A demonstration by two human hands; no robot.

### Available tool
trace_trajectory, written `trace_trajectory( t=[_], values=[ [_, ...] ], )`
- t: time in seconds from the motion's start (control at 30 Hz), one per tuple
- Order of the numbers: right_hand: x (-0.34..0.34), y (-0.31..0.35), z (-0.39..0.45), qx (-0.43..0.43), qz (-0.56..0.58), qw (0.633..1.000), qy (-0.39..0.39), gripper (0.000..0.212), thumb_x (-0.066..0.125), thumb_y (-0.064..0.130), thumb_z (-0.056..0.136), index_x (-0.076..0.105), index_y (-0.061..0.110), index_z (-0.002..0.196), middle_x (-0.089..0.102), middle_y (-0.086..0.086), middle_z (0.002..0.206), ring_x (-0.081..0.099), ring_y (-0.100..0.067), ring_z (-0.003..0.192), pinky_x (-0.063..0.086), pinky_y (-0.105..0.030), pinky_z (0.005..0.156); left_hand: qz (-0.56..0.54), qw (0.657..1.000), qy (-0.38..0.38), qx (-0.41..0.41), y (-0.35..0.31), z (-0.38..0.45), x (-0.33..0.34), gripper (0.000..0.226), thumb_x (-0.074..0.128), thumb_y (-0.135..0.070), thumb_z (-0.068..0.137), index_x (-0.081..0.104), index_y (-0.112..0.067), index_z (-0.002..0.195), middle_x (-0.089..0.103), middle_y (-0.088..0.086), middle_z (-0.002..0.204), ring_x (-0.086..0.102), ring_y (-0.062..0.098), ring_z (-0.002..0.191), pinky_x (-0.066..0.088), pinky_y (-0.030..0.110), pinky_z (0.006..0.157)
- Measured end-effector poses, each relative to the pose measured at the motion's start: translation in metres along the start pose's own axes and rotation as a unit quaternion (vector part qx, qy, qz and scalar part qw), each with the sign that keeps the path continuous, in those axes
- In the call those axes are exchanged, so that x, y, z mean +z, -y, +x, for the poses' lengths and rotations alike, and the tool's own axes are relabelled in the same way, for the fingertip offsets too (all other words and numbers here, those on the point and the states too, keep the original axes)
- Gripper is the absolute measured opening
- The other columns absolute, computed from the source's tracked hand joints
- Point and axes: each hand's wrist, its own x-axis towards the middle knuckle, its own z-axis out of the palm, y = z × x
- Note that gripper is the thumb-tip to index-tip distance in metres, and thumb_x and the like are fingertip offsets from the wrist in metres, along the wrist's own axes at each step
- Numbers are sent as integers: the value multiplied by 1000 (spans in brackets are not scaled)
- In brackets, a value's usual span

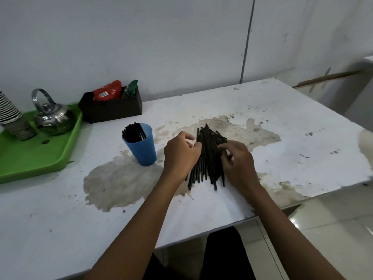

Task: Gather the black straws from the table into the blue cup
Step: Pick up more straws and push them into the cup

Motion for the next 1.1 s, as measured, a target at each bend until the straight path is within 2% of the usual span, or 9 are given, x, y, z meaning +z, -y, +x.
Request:
trace_trajectory(
  t=[0.07,0.2,0.27,0.37,0.47,0.63,0.83,1.03,1.1],
  values=[
    [-3,-1,3,41,43,998,-16,26,56,-2,85,72,7,104,69,-10,108,59,-26,110,38,-19,91,49,998,24,-17,-5,8,8,42,62,-50,86,61,-16,110,65,-5,89,61,14,82,44,26,73],
    [-7,-3,4,132,93,987,-22,31,53,-1,87,71,10,110,69,-7,110,60,-20,106,42,-22,86,126,986,100,-51,-23,21,20,65,62,-73,74,42,-14,61,41,-4,53,44,13,48,32,26,46],
    [-9,-3,5,167,125,978,-29,28,55,12,88,71,12,111,70,-4,108,62,-16,101,42,-15,81,166,976,136,-42,-30,25,26,70,63,-80,67,40,-14,57,42,-3,53,49,15,51,30,27,45],
    [-12,1,5,203,170,964,-34,42,48,22,76,72,11,109,70,-4,105,62,-14,96,42,-11,78,218,958,181,-40,-34,32,31,74,68,-83,56,48,-13,63,52,0,64,65,20,71,38,27,50],
    [-13,2,5,204,170,963,-34,45,45,22,74,72,11,107,70,-5,104,61,-17,97,45,-21,82,213,953,212,-46,-34,39,29,67,74,-75,60,50,-13,67,54,0,66,60,19,68,40,27,51],
    [-8,-4,6,191,142,971,-25,34,49,5,85,72,12,108,71,-6,107,62,-21,102,45,-26,85,129,961,229,-87,-25,47,23,54,87,-53,61,59,-9,75,67,4,73,72,22,72,61,32,67],
    [-7,0,6,174,132,976,4,50,36,19,79,71,10,113,71,-5,115,62,-17,106,39,-15,81,44,969,218,-109,-15,48,21,48,91,-43,60,61,-9,77,71,6,85,73,21,74,62,38,67],
    [-6,-2,6,162,125,979,22,48,38,12,80,71,13,114,70,-4,119,61,-16,109,43,-20,87,-8,967,217,-135,-6,49,20,61,92,-39,59,70,3,98,75,15,87,75,24,75,62,43,70],
    [-5,-3,5,152,123,980,37,48,38,8,79,71,15,115,70,-3,119,59,-9,103,41,-13,83,-25,965,223,-139,-4,49,20,59,91,-37,63,68,5,98,75,17,92,74,23,77,62,42,71]
  ],
)
